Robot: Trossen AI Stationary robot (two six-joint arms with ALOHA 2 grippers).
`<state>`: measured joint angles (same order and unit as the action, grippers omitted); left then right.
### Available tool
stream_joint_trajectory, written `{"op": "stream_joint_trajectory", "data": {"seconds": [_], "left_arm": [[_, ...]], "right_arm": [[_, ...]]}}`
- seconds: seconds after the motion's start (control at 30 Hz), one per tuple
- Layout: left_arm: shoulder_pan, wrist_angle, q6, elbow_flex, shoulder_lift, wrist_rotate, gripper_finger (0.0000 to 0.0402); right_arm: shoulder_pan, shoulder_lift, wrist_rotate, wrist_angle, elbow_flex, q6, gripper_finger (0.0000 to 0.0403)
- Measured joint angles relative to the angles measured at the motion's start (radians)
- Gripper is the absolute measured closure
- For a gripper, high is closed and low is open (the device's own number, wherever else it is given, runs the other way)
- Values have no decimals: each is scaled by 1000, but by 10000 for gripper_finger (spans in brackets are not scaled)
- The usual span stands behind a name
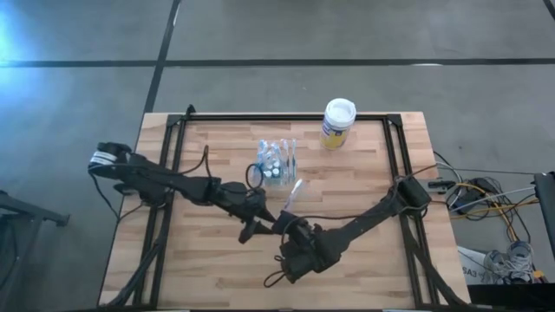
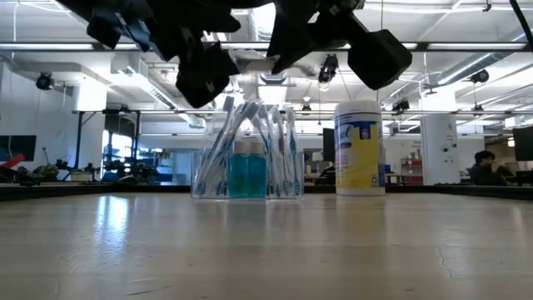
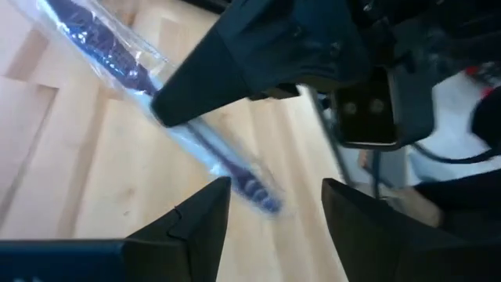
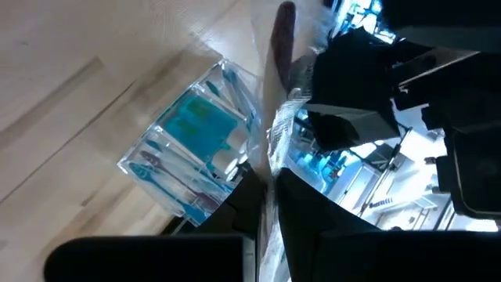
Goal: Pick & Place toothbrushing station
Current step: Put the purple toothbrush into the transparent organizer
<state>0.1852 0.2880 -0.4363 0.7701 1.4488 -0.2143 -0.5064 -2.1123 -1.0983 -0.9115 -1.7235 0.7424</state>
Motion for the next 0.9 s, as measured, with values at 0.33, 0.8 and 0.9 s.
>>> {"op": "stream_joint_trajectory", "data": {"seconds": [0.33,0.8,0.9], "left_arm": [[-8,-26,52,0,6,119,192],[-10,-33,150,2,6,128,315],[-10,-36,185,2,7,115,359]], "right_arm": [[0,0,-34,64,-1,-9,381],[-2,0,-22,80,-1,-9,381],[-5,1,-17,82,-1,-12,380]]}}
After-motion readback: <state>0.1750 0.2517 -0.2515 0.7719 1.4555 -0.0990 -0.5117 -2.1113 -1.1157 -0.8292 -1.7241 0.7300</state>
